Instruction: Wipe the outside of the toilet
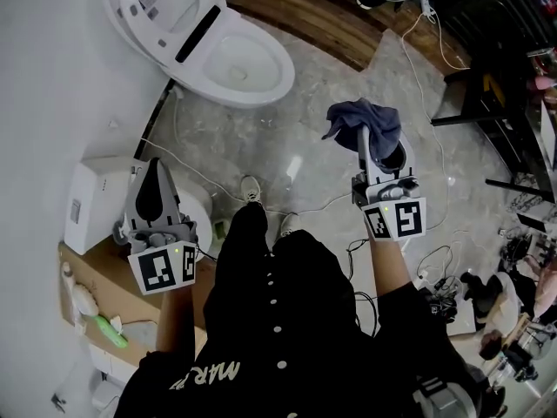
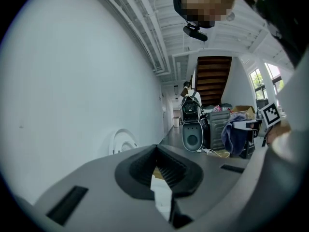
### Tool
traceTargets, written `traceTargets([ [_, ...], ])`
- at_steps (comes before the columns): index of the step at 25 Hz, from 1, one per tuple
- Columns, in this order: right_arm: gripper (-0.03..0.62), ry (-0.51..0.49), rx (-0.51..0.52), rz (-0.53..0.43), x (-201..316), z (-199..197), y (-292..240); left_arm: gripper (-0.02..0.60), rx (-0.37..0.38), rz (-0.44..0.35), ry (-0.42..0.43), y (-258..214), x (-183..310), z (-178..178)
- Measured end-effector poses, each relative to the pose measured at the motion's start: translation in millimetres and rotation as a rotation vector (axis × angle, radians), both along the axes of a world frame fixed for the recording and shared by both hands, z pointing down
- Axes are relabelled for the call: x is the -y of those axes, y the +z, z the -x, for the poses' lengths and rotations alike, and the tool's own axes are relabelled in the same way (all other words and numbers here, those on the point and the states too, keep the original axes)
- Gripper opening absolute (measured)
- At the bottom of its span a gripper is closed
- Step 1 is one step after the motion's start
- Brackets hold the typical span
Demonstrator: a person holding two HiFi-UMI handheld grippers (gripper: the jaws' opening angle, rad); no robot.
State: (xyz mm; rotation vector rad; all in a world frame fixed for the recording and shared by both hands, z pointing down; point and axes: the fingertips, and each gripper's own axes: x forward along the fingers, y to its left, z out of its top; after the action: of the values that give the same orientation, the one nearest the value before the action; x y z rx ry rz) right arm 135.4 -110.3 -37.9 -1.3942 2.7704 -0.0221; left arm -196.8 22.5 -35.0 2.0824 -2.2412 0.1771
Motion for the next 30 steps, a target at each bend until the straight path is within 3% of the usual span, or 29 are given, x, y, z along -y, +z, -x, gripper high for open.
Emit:
traceTargets([
  [7,0.127,0.017,-0.013,0.039,10.8,-1.6,45.2,0.011,-0.002,0.021,0.010,34.1,4.6,-5.2],
  [12,0.127,-0.007,0.043,0.029,12.0,3.2,68.7,0.011,-0.037,0.034,0.036,65.4,10.4,-8.4],
  [20,0.127,0.000,0.003,0.055,21.8,13.9,125.2,0.011,-0.102,0.036,0.051,116.5,19.8,-4.2],
  [30,0.127,-0.004,-0.015,0.096,36.1,18.9,192.7,0.011,-0.087,0.064,0.024,171.4,29.6,2.3],
])
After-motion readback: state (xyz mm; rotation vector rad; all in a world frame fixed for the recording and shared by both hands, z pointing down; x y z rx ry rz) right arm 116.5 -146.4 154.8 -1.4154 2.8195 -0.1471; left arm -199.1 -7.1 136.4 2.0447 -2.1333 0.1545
